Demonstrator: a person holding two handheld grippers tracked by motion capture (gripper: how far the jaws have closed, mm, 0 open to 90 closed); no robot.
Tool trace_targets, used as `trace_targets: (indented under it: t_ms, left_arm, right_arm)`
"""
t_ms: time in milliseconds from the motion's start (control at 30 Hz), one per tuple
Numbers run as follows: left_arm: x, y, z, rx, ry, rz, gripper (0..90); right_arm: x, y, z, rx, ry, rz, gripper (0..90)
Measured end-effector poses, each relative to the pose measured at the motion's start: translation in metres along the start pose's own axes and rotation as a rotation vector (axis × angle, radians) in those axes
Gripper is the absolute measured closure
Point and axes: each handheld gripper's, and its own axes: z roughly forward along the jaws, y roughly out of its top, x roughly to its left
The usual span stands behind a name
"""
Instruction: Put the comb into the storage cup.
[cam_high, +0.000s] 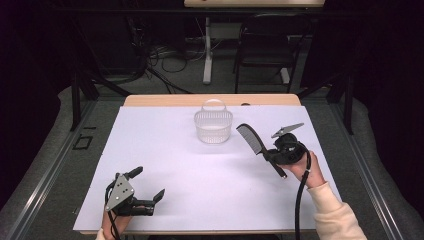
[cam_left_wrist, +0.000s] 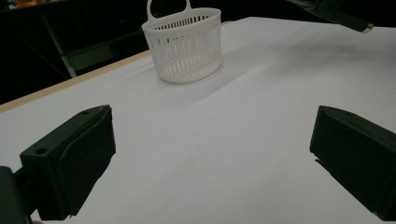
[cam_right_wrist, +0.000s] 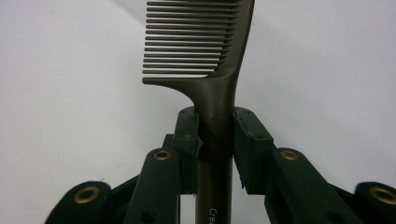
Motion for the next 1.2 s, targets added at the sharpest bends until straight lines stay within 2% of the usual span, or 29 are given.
trace_targets:
  t_ms: [633,1200]
  left_arm:
    - [0.0004,-0.0002,0.0008,0.002,-0.001,0.001,0.1]
    - [-0.0003,0.0001,-0.0002,0.003,0.001,0.004,0.1]
  right_arm:
    - [-0.0020,-0.0005,-0.0018,-0.082,-0.018,0.006,72.7]
    - [-0.0007,0.0002,-0.0057,-0.128,-0.039,0.005,72.8]
